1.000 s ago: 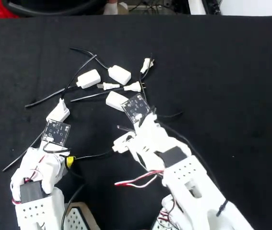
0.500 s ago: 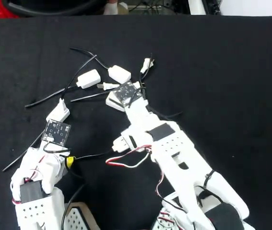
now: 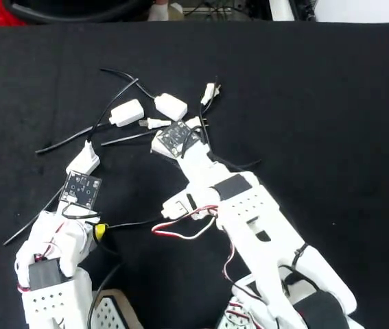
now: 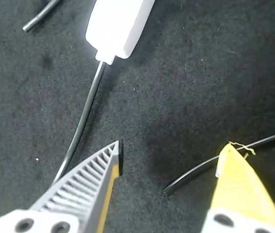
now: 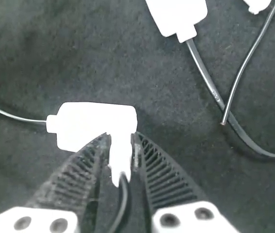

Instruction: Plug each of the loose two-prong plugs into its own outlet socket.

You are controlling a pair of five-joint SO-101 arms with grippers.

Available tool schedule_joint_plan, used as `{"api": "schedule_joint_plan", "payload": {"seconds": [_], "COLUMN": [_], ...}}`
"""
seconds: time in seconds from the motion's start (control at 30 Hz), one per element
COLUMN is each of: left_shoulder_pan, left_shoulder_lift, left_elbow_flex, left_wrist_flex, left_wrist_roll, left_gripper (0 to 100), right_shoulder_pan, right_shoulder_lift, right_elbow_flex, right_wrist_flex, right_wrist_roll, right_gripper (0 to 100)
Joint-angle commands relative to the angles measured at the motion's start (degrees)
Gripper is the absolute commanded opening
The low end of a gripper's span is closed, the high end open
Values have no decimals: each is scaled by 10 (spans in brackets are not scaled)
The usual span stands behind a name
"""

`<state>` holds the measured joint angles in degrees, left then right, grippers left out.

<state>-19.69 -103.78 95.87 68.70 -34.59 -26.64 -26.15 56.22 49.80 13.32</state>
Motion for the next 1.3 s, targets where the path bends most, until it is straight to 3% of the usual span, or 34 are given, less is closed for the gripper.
{"api": "schedule_joint_plan", "payload": {"seconds": [0.0, 0.17, 0.43, 0.6, 0.9, 1.03, 1.27], "left_shoulder_pan": [0, 1, 1, 1, 1, 1, 1], "left_shoulder_lift": [-4, -4, -4, -4, -4, -4, -4], "left_elbow_flex": [1, 1, 1, 1, 1, 1, 2], "left_wrist_flex": [-4, -4, -5, -5, -5, -5, -5], "left_wrist_roll": [-4, -4, -4, -4, -4, -4, -4], "left_gripper": [310, 310, 310, 310, 310, 310, 311], "right_shoulder_pan": [4, 4, 4, 5, -11, -27, -29], "right_shoulder_lift": [18, 18, 18, 13, -7, 37, 167], "right_elbow_flex": [-2, -40, -87, -28, 17, 46, -52], "right_wrist_flex": [37, 69, 62, -21, -38, -67, -27], "right_wrist_roll": [10, 5, -65, -89, -91, -91, -81], "right_gripper": [12, 12, 12, 12, 12, 12, 16]}}
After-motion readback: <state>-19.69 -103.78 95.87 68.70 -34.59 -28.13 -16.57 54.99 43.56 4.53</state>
